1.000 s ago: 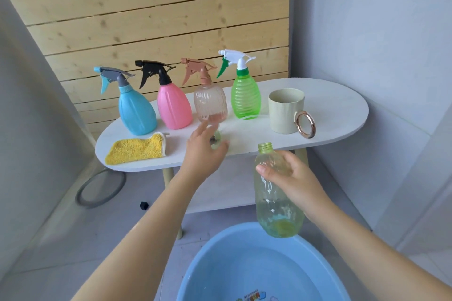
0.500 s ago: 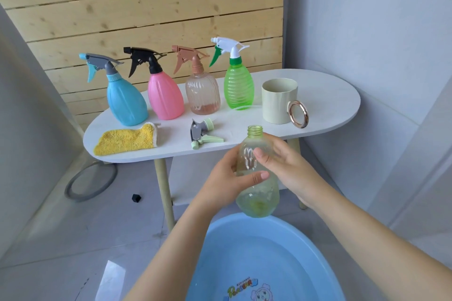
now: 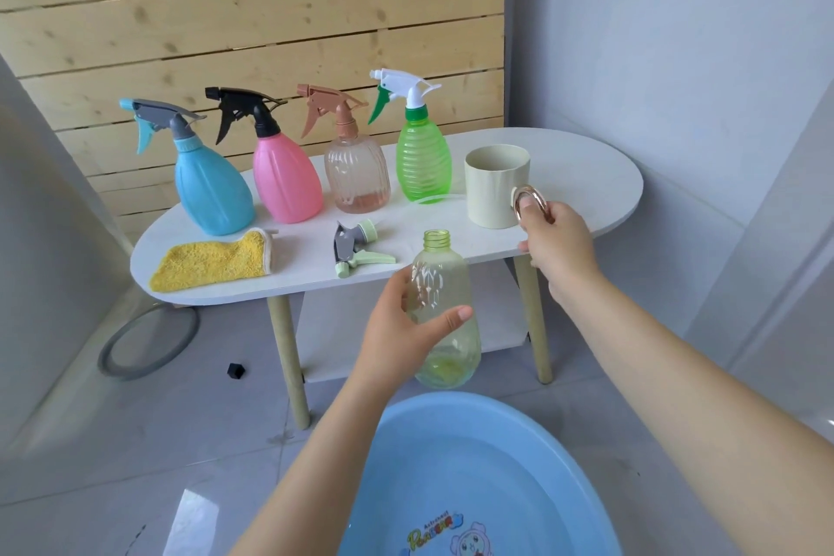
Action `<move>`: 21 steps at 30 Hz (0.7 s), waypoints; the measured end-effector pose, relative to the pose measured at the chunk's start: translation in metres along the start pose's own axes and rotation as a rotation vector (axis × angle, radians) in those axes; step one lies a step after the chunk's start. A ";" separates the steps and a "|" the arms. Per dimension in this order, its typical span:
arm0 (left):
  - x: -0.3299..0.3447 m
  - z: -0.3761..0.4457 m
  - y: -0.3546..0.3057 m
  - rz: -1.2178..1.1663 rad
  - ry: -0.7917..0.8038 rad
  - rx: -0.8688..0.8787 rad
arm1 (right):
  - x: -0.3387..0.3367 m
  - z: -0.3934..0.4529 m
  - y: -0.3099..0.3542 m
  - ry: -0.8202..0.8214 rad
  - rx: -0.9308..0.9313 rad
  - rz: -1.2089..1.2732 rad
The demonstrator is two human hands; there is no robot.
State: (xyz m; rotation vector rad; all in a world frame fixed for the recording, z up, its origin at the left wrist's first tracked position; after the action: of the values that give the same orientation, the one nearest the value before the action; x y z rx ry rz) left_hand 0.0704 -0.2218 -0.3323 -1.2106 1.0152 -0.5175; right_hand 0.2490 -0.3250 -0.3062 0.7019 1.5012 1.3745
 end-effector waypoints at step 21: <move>-0.015 -0.100 0.099 -0.020 0.022 -0.241 | -0.001 -0.116 -0.052 0.493 0.590 0.193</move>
State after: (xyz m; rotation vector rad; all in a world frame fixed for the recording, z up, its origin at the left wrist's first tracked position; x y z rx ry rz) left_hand -0.0396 -0.2303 -0.4206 -1.4316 1.1081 -0.4330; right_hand 0.1537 -0.3844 -0.3653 0.9272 2.3344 1.3050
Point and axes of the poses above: each hand's wrist, its own z-axis towards the middle knuckle, its own x-axis out of the palm, y = z × x, the point moved 3 cm from there along z, towards the middle knuckle, and after that the axes turned 9 degrees about y, right-handed, at the moved point
